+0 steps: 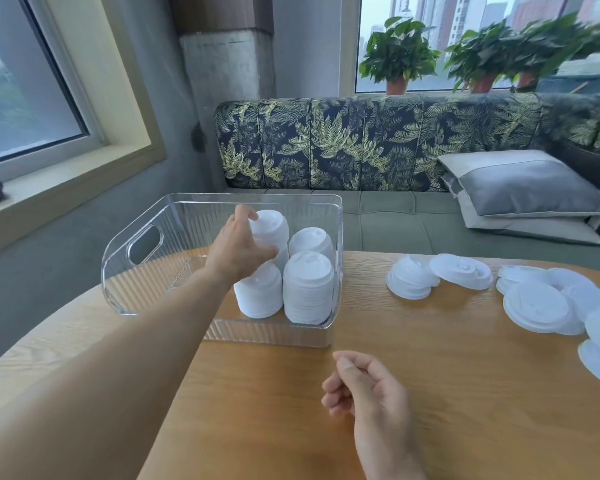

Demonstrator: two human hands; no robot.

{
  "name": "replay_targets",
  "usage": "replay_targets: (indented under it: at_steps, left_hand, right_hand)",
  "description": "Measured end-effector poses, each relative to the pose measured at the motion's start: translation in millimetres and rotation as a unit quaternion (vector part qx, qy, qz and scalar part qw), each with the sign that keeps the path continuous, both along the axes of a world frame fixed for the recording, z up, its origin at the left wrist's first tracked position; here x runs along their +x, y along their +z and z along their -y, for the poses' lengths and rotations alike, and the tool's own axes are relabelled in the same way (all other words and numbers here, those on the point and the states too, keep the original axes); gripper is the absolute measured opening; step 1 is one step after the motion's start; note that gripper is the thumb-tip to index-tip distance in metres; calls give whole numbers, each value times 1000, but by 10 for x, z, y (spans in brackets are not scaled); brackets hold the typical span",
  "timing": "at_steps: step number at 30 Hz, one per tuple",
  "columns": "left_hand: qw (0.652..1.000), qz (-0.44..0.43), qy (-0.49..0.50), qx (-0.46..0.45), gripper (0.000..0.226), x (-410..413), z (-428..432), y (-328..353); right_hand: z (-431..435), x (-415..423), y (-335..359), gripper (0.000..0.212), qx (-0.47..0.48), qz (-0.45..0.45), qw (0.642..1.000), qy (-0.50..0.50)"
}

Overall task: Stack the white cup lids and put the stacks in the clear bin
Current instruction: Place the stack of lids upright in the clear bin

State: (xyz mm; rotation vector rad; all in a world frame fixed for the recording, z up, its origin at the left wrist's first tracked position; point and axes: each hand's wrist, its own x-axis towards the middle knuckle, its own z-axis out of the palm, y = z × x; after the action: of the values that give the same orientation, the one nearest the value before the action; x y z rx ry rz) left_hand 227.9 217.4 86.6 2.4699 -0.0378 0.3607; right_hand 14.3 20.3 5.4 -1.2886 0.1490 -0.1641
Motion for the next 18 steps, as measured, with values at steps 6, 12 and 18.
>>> replay_targets:
  at_steps: [6, 12, 18]
  left_hand:
    - [999, -35, 5, -9, 65, 91, 26, -107]
    - [999, -39, 4, -16, 60, 88, -1, -145]
    - [994, 61, 49, -80, 33, -45, 104, -42]
  right_hand:
    - [-26, 166, -54, 13, -10, 4, 1000, -15]
    - [-47, 205, -103, 15, 4, 7, 1000, -22]
    - [-55, 192, -87, 15, 8, 7, 999, -36]
